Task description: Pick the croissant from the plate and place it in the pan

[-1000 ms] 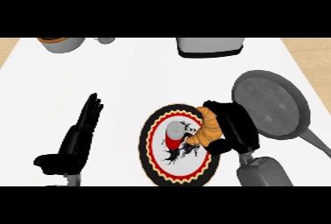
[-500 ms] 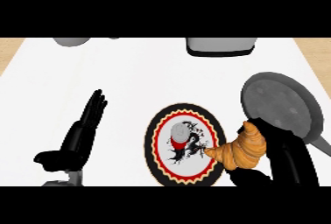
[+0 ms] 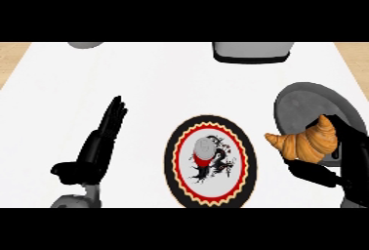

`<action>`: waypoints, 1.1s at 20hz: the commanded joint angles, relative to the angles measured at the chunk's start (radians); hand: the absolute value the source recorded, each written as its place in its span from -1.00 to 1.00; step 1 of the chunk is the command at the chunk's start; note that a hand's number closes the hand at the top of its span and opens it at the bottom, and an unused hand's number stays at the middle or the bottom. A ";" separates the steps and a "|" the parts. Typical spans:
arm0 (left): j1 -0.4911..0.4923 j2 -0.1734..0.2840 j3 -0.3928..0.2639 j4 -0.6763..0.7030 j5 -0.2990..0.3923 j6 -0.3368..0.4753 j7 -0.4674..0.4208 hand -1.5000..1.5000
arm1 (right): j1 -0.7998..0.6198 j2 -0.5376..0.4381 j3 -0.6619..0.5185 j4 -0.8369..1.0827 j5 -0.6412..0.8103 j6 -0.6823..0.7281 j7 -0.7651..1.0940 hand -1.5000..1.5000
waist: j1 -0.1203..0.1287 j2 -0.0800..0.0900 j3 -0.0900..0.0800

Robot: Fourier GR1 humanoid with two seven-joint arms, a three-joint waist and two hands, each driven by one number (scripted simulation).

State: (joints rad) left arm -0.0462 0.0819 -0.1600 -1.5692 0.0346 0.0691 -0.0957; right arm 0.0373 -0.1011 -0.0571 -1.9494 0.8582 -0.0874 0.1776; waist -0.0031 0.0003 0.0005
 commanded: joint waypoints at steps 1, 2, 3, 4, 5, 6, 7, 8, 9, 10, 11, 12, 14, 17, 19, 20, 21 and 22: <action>0.021 0.022 0.024 0.027 0.036 -0.048 -0.032 0.00 | -0.062 -0.090 -0.167 0.207 -0.004 -0.144 -0.158 1.00 | 0.013 0.006 0.001; -0.001 -0.014 -0.016 -0.004 -0.005 -0.004 0.017 0.00 | -0.105 -0.091 -0.170 0.259 0.007 -0.160 -0.156 1.00 | 0.012 0.003 0.001; -0.047 -0.021 -0.003 0.058 -0.007 -0.006 -0.009 0.00 | -0.193 -0.107 -0.199 0.321 0.004 -0.182 -0.153 1.00 | 0.013 0.006 0.001; 0.004 0.008 0.014 0.037 0.015 -0.039 -0.041 0.00 | -0.194 -0.119 -0.225 0.382 -0.028 -0.216 -0.208 1.00 | 0.015 0.004 0.001; 0.015 0.022 0.016 0.000 0.023 -0.049 0.005 0.00 | -0.185 -0.132 -0.249 0.388 -0.050 -0.231 -0.231 1.00 | 0.012 0.002 0.000; -0.001 0.000 -0.006 -0.044 0.003 -0.014 0.061 0.00 | -0.268 -0.112 -0.257 0.469 -0.078 -0.263 -0.236 1.00 | 0.018 0.002 0.001; -0.023 -0.009 0.004 0.018 -0.001 -0.017 0.009 0.00 | -0.268 -0.095 -0.273 0.509 -0.093 -0.321 -0.276 1.00 | 0.013 0.004 0.001; -0.037 -0.039 -0.001 0.059 -0.007 0.001 -0.014 0.00 | -0.337 -0.153 -0.324 0.580 -0.164 -0.276 -0.292 1.00 | 0.014 0.005 0.001; 0.016 0.000 -0.003 -0.004 -0.020 -0.018 -0.021 0.00 | -0.380 -0.174 -0.320 0.629 -0.138 -0.282 -0.287 1.00 | 0.017 0.003 0.000; -0.031 -0.012 0.009 0.038 -0.013 -0.019 -0.025 0.00 | -0.427 -0.174 -0.334 0.716 -0.147 -0.321 -0.318 1.00 | 0.018 0.005 0.001; -0.049 -0.013 0.023 0.064 -0.005 -0.022 -0.005 0.00 | -0.414 -0.223 -0.365 0.706 -0.206 -0.277 -0.349 1.00 | 0.010 0.003 0.000; -0.027 -0.016 0.003 0.023 -0.003 -0.032 -0.012 0.00 | -0.459 -0.211 -0.364 0.860 -0.179 -0.356 -0.420 1.00 | 0.020 0.005 0.001; -0.010 0.003 0.013 0.017 0.003 -0.046 -0.013 0.00 | -0.545 -0.266 -0.413 1.003 -0.232 -0.355 -0.492 1.00 | 0.030 0.008 0.001; 0.006 -0.026 -0.014 -0.061 -0.025 -0.003 0.041 0.00 | -0.595 -0.309 -0.437 1.155 -0.260 -0.376 -0.576 1.00 | 0.026 0.005 0.001; 0.005 -0.021 -0.018 0.004 -0.025 -0.022 -0.001 0.00 | -0.557 -0.348 -0.352 1.155 -0.156 -0.151 -0.311 -1.00 | 0.039 0.010 -0.001; -0.023 -0.022 -0.014 0.011 -0.024 -0.025 -0.010 0.00 | -0.537 -0.358 -0.313 1.200 -0.112 -0.134 -0.342 -1.00 | 0.043 0.015 0.000; -0.028 -0.038 -0.024 0.006 -0.032 -0.010 0.003 0.00 | -0.560 -0.381 -0.281 1.241 -0.085 -0.096 -0.361 -1.00 | 0.056 0.019 0.001; -0.026 -0.039 -0.033 0.014 -0.039 -0.014 -0.002 0.00 | -0.603 -0.365 -0.265 1.270 -0.088 -0.060 -0.343 -1.00 | 0.050 0.014 0.001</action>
State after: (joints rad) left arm -0.0622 0.0516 -0.1793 -1.5587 0.0067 0.0532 -0.1006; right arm -0.5110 -0.4309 -0.3841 -0.8115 0.7166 -0.2653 -0.2047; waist 0.0360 0.0118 0.0010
